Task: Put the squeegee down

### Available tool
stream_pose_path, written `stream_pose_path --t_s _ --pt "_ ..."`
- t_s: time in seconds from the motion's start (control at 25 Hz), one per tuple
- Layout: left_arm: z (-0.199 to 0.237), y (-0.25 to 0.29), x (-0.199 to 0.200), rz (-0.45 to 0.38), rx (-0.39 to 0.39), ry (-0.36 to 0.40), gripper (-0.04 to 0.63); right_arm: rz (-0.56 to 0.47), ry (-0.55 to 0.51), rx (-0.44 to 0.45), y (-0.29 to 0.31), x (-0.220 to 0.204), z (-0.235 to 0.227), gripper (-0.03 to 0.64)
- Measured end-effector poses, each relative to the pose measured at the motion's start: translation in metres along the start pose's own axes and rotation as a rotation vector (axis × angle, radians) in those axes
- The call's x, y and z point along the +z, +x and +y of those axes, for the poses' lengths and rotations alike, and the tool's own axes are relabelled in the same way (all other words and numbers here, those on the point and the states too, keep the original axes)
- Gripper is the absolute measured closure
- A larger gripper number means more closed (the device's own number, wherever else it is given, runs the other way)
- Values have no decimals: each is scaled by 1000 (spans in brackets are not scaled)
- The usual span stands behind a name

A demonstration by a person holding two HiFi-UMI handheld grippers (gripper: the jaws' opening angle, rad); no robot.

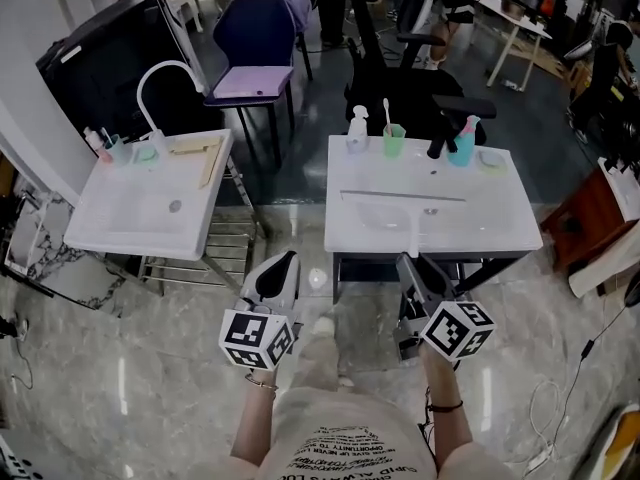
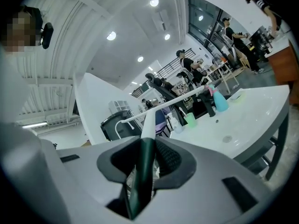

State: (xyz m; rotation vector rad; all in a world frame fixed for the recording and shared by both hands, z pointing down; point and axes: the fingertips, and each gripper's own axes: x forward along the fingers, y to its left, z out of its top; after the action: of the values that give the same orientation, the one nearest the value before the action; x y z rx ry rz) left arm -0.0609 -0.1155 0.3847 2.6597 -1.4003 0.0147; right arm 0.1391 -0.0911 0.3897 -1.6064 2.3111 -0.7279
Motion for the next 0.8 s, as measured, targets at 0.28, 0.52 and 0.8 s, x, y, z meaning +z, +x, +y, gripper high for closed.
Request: stream_pose_path --t_s 0.28,0.52,0.8 --pt "33 54 -4 24 0 -19 572 25 8 -7 57 6 -19 518" --pt "58 100 -9 63 -31 -43 572 61 27 -10 110 6 -31 518" --pt "87 138 -17 104 -36 -64 572 97 47 -21 159 3 -39 518"
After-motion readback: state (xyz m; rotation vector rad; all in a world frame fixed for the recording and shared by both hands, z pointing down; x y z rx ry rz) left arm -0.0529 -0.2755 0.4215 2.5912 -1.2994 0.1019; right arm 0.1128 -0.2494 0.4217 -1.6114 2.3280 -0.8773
